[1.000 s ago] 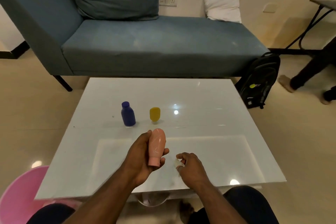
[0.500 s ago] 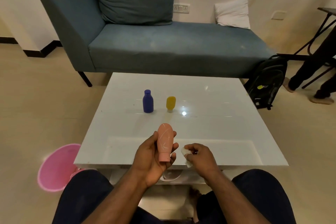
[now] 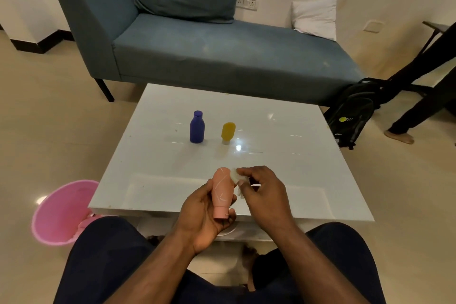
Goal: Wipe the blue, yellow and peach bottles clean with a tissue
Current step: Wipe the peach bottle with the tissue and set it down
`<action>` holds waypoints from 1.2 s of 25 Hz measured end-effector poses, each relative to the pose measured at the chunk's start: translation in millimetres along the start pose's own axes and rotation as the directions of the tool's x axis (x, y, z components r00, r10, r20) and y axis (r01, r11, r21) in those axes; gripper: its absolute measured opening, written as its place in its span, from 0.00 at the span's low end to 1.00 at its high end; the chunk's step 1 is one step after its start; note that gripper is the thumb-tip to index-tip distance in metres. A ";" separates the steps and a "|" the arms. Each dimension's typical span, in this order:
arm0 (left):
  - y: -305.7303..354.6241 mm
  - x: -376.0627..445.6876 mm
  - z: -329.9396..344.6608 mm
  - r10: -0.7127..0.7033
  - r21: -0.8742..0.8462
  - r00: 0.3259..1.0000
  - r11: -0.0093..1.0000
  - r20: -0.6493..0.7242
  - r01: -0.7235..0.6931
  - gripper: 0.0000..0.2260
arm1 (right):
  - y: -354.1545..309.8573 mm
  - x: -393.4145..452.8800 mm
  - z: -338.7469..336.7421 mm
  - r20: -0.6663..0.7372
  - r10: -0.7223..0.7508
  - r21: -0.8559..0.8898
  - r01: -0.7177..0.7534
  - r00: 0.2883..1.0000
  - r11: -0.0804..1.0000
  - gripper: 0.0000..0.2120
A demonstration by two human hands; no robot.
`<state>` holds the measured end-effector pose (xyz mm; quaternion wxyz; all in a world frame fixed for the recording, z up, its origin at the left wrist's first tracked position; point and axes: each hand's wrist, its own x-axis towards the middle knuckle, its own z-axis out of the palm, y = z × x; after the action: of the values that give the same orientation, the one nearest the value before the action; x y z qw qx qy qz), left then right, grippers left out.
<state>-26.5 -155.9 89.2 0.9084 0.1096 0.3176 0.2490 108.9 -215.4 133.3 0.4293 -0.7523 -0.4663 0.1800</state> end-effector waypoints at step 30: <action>-13.8 19.7 -12.4 0.054 0.123 0.999 0.991 0.001 -0.053 0.28 | 6.4 6.7 23.8 0.266 -0.228 -0.403 0.323 0.937 0.857 0.15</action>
<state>-15.8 -156.9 64.4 0.8924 0.1736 0.3306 0.2533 99.8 -199.5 115.6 0.2181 -0.7316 -0.6404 0.0842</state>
